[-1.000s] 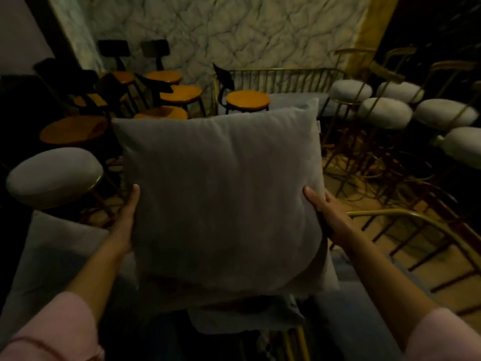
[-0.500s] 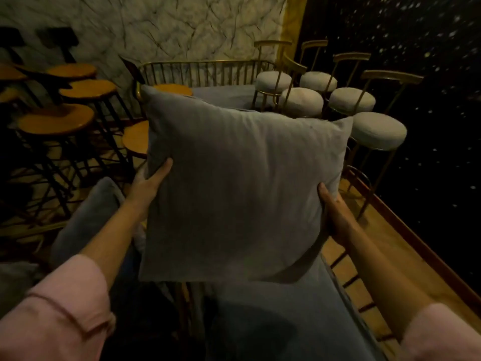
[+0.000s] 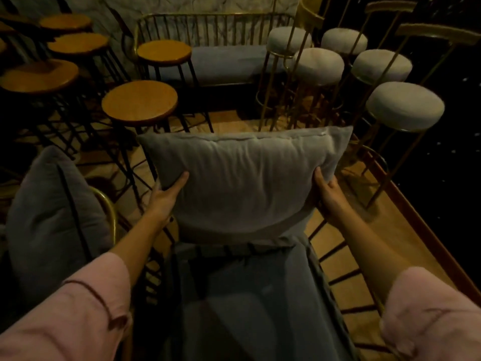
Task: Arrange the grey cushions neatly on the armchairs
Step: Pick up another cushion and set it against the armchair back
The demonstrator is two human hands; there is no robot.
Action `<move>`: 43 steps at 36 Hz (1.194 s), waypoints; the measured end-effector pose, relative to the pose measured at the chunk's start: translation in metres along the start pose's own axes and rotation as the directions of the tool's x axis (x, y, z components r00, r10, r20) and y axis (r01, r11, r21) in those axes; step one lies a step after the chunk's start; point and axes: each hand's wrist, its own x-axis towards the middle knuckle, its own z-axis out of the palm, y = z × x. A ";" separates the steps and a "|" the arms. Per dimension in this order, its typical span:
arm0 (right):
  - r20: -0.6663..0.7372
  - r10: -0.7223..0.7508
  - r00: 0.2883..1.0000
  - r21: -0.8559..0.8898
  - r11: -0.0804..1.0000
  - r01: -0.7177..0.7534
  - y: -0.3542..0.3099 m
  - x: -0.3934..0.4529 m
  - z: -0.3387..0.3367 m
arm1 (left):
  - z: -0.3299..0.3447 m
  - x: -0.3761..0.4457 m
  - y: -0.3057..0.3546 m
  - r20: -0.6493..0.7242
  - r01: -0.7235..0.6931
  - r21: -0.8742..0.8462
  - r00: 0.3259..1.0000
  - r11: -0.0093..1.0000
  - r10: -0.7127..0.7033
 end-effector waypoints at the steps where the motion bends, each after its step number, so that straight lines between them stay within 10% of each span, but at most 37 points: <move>1: -0.009 0.019 1.000 0.005 1.000 -0.019 0.009 0.002 0.000 | 0.000 0.005 -0.012 -0.018 0.040 0.016 0.999 0.999 -0.039; 10: -0.134 0.247 0.960 -0.018 0.968 -0.251 0.105 0.014 0.005 | 0.004 0.016 -0.103 -0.009 0.200 0.246 0.979 0.948 -0.204; 20: -0.142 0.241 0.960 -0.151 0.953 -0.262 0.101 0.029 0.005 | 0.009 0.019 -0.090 -0.106 0.241 0.190 0.969 0.952 -0.224; 27: -0.058 0.490 0.870 -0.369 0.799 -0.475 0.107 -0.012 0.066 | -0.044 -0.008 -0.076 -0.184 0.207 0.298 0.970 0.932 -0.157; 36: 0.217 0.403 0.889 -0.504 0.826 -0.251 0.083 -0.064 0.197 | -0.195 -0.050 -0.045 -0.472 0.037 0.280 0.875 0.959 0.104; 43: 0.382 0.326 0.865 -0.489 0.865 -0.111 0.080 -0.110 0.311 | -0.342 -0.077 -0.052 -0.654 0.169 0.263 0.755 0.950 0.047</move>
